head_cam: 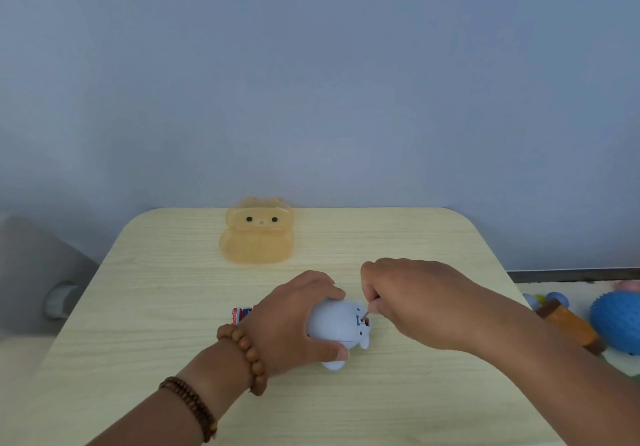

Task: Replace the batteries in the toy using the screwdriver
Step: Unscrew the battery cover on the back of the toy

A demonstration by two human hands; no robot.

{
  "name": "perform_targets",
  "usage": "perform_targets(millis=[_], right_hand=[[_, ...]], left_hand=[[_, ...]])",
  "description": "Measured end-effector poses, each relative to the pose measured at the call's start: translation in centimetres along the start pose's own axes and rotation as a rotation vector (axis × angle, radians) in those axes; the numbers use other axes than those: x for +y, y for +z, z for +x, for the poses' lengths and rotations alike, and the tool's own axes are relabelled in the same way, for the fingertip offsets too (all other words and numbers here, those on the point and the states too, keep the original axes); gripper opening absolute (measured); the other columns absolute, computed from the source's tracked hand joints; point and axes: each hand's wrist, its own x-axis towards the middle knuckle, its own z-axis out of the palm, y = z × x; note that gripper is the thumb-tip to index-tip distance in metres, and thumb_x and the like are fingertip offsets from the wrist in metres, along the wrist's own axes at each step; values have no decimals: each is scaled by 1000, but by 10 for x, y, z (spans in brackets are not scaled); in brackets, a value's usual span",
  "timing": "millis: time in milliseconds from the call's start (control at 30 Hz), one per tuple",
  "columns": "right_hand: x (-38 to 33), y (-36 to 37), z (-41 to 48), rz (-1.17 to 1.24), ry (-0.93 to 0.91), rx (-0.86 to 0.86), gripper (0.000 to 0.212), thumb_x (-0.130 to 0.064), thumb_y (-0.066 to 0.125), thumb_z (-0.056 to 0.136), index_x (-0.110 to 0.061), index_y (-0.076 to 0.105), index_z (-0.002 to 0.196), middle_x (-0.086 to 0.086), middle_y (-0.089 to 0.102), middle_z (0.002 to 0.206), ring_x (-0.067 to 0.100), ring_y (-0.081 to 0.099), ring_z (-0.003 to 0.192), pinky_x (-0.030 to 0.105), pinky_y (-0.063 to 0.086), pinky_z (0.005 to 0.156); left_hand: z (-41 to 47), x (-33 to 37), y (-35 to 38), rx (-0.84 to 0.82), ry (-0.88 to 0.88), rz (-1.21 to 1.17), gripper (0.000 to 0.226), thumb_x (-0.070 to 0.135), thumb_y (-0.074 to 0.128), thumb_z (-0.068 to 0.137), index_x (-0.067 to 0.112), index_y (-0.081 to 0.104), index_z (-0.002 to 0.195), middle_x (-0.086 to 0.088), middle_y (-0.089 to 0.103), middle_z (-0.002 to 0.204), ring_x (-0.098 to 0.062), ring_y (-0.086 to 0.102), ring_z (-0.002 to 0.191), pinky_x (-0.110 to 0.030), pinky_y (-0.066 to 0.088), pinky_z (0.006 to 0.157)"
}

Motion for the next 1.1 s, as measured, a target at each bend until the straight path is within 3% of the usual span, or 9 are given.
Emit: perform_targets(millis=[167, 233, 333, 400, 633, 800, 900, 1033, 1100], right_hand=[[-10, 1, 4, -132, 78, 19, 41, -50, 35, 105, -20, 39, 78, -4, 37, 73, 27, 47, 75, 30, 25, 51], [-10, 1, 2, -84, 107, 7, 42, -53, 35, 104, -21, 40, 76, -4, 44, 75, 26, 51, 76, 33, 33, 56], [-7, -3, -5, 41, 86, -25, 30, -50, 42, 102, -20, 46, 105, -3, 63, 96, 23, 62, 85, 38, 51, 73], [-5, -4, -9, 59, 69, -61, 25, -42, 43, 104, -18, 46, 107, -2, 62, 97, 22, 61, 85, 38, 50, 74], [-7, 7, -1, -83, 142, 22, 44, -48, 29, 107, -21, 37, 73, -6, 36, 69, 21, 43, 63, 29, 23, 50], [-4, 2, -9, 64, 123, -21, 31, -51, 39, 103, -21, 44, 108, -2, 62, 94, 22, 62, 84, 38, 50, 72], [-4, -4, -11, 46, 72, -49, 24, -42, 43, 104, -19, 46, 105, 0, 62, 97, 24, 62, 85, 40, 52, 76], [-6, -3, 0, -108, 74, -14, 40, -47, 34, 107, -21, 39, 76, -3, 43, 74, 17, 42, 60, 31, 31, 53], [-7, 4, 2, -145, 77, 24, 43, -48, 27, 107, -19, 38, 77, -4, 33, 69, 19, 38, 58, 30, 21, 49]], left_hand=[[1, 1, 2, -6, -1, -10, 73, 56, 78, 64, 37, 51, 129, 23, 40, 132, 1, 45, 118, -25, 43, 99], [1, 0, 2, -7, -5, -7, 73, 56, 77, 64, 36, 51, 129, 22, 41, 132, 1, 45, 118, -26, 43, 100], [0, -1, 1, -2, -3, -6, 72, 55, 78, 65, 36, 50, 129, 23, 41, 131, 3, 44, 118, -19, 40, 98], [-1, -2, 1, 1, -7, -8, 72, 54, 79, 66, 36, 50, 130, 23, 41, 132, 4, 42, 118, -10, 35, 95], [1, 2, 1, 3, -26, -14, 73, 54, 80, 65, 35, 51, 130, 22, 42, 130, 2, 44, 116, -18, 39, 97], [1, 1, -1, -4, -27, -22, 73, 54, 80, 65, 36, 51, 130, 22, 43, 131, 4, 44, 117, -11, 36, 94], [-1, 1, 0, -6, -33, -28, 73, 52, 81, 66, 36, 51, 131, 22, 41, 131, 4, 42, 118, -5, 31, 91], [0, 1, 2, -7, -36, -24, 74, 54, 80, 64, 36, 50, 130, 23, 40, 132, 2, 44, 118, -13, 37, 95], [0, 1, 2, -1, -43, -24, 75, 55, 79, 63, 36, 51, 130, 22, 41, 131, 1, 44, 117, -18, 39, 96]])
